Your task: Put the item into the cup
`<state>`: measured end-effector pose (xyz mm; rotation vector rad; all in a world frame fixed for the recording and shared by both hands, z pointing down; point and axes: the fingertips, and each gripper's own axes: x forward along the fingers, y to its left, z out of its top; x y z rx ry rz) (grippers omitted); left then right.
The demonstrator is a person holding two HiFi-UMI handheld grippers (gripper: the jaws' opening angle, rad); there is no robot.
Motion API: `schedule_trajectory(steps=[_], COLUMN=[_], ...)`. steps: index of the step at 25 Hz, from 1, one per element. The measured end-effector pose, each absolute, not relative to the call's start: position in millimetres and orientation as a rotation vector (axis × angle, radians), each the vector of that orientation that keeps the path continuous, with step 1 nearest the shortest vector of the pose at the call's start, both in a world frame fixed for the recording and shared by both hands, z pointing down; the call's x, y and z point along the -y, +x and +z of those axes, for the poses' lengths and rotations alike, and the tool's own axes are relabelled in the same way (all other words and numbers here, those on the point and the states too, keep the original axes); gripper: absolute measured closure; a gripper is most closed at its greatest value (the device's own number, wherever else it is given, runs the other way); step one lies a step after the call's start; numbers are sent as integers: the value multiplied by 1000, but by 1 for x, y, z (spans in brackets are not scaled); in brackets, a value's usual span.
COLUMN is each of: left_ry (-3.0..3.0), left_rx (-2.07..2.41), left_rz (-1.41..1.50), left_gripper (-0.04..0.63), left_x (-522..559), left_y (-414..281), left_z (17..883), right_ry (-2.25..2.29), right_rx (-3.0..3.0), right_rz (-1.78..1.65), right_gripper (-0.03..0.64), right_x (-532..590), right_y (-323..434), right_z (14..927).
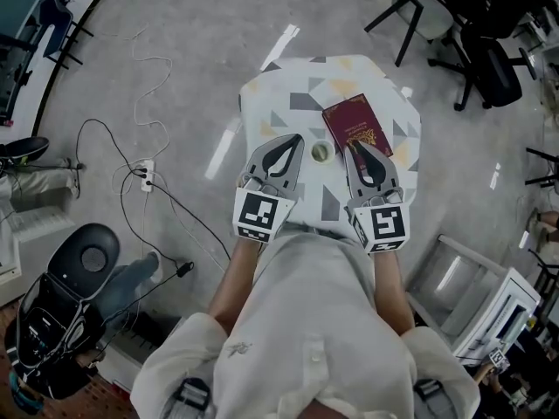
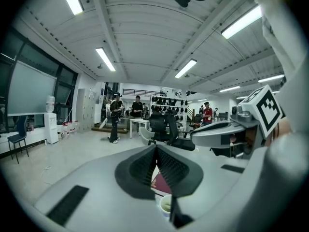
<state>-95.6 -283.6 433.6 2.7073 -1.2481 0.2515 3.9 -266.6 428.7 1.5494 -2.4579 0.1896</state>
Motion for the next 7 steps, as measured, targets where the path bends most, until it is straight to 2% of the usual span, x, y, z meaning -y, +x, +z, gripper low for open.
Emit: schedule_trajectory(steps=[7], left_ry=[2709], left_rx=[1235], left_rz=[243], left_gripper=[581], left_x=[290], left_y=[-99], left_z=[436], right_ry=[1555], right_rx=[2443], right_rz=[185], right_gripper=[568], right_x=[271], right_y=[2], right_z=[430])
